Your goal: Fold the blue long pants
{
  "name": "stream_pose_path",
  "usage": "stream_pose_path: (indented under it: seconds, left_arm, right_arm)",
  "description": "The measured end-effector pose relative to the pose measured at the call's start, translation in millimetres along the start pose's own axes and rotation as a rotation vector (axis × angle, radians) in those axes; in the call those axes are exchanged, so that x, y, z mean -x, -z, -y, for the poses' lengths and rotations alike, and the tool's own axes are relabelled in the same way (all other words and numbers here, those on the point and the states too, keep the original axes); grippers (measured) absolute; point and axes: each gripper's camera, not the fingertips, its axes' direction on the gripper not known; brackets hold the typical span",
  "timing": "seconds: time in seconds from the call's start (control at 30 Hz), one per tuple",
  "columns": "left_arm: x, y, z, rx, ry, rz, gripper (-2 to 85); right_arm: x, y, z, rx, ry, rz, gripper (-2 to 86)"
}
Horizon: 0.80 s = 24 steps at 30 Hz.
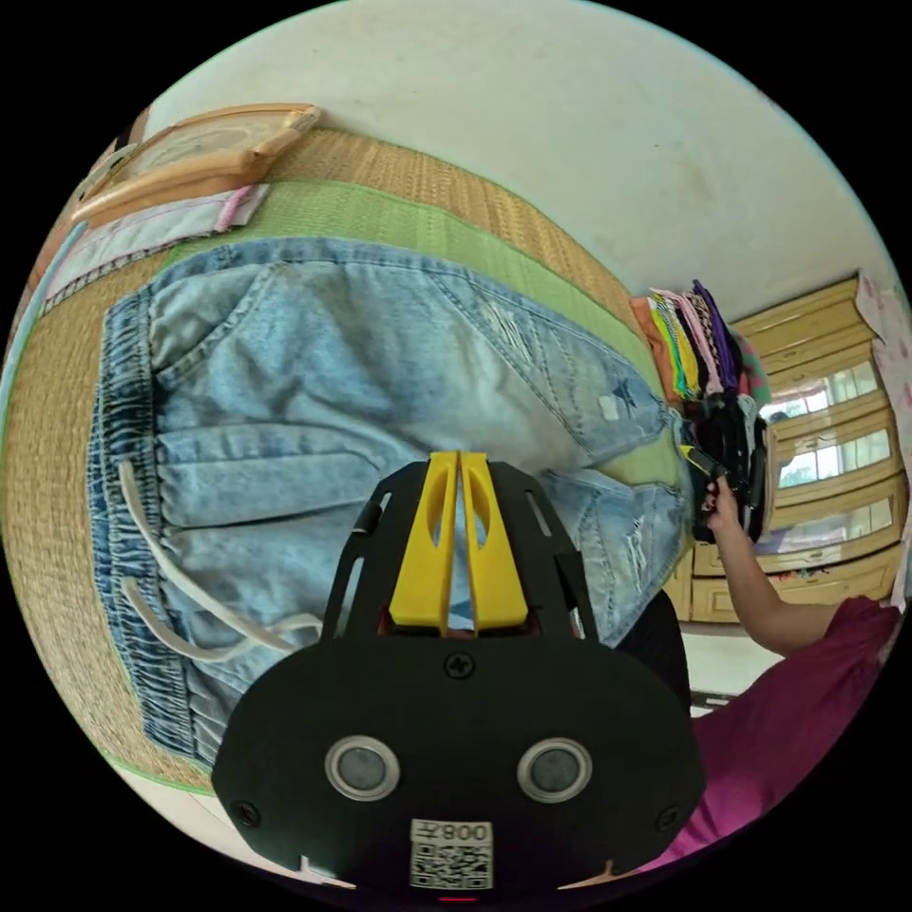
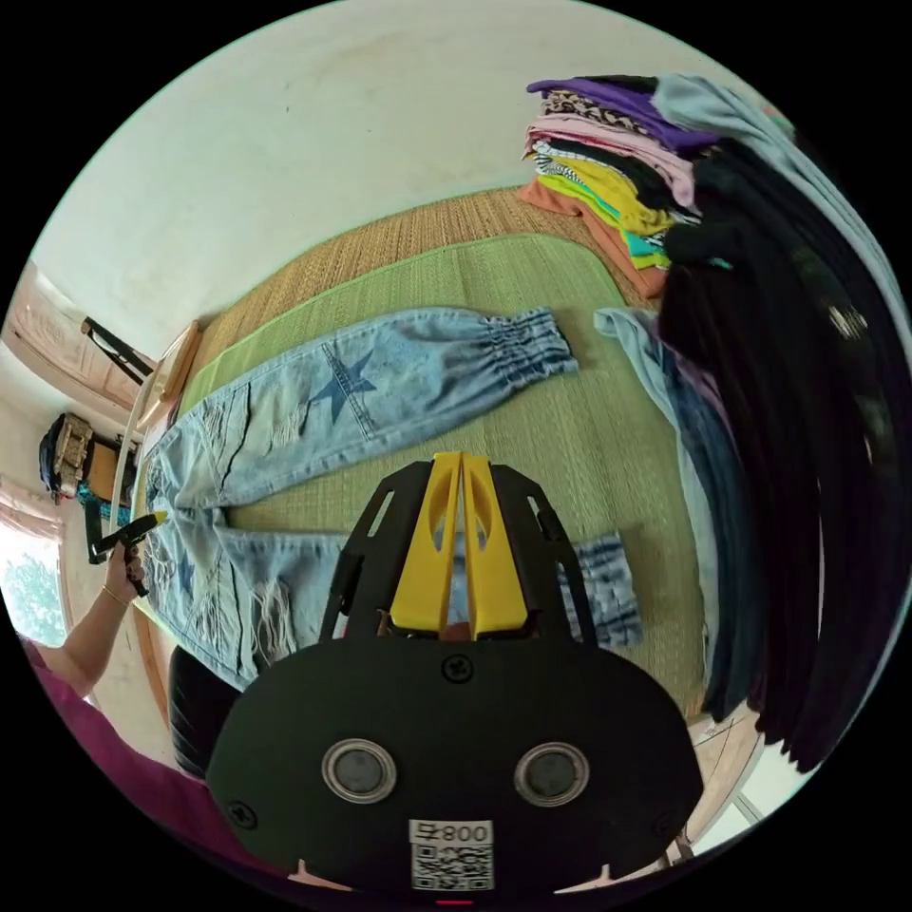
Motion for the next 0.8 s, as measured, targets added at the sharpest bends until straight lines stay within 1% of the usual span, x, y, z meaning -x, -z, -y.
stream_pose_path:
  seconds: [0.03,0.17,0.27,0.3,0.33,0.4,0.5,0.7,0.8]
  left_arm:
    - [-13,-14,-12,0.04,-0.03,-0.039,0.1]
    - [-42,-55,-40,0.129,-0.068,-0.073,0.0]
    - [-56,-87,-50,0.201,-0.089,0.007,0.0]
    - [-60,-91,-53,0.179,-0.127,0.028,0.0]
    - [-59,-94,-53,0.18,-0.098,0.015,0.0]
    - [-56,-99,-51,0.2,-0.017,-0.012,0.0]
    - [-67,-106,-54,0.211,-0.029,0.045,0.0]
    - [-78,-118,-65,0.256,0.009,0.051,0.0]
    - [-84,-108,-72,0.204,0.012,0.09,0.0]
  right_arm:
    - [-7,10,-18,0.0,-0.005,-0.009,-0.1]
    - [-29,21,-77,0.065,-0.053,-0.06,-0.1]
    - [-44,1,-96,0.176,-0.082,-0.132,-0.1]
    - [-46,-3,-98,0.193,-0.077,-0.136,-0.1]
    - [-48,-1,-100,0.159,-0.076,-0.123,-0.1]
    - [-54,-2,-98,0.175,-0.097,-0.105,-0.1]
    - [-57,-5,-95,0.176,-0.081,-0.104,-0.1]
    - [-71,-9,-88,0.177,-0.133,-0.059,-0.1]
    - [-62,-4,-84,0.159,-0.086,-0.099,-0.1]
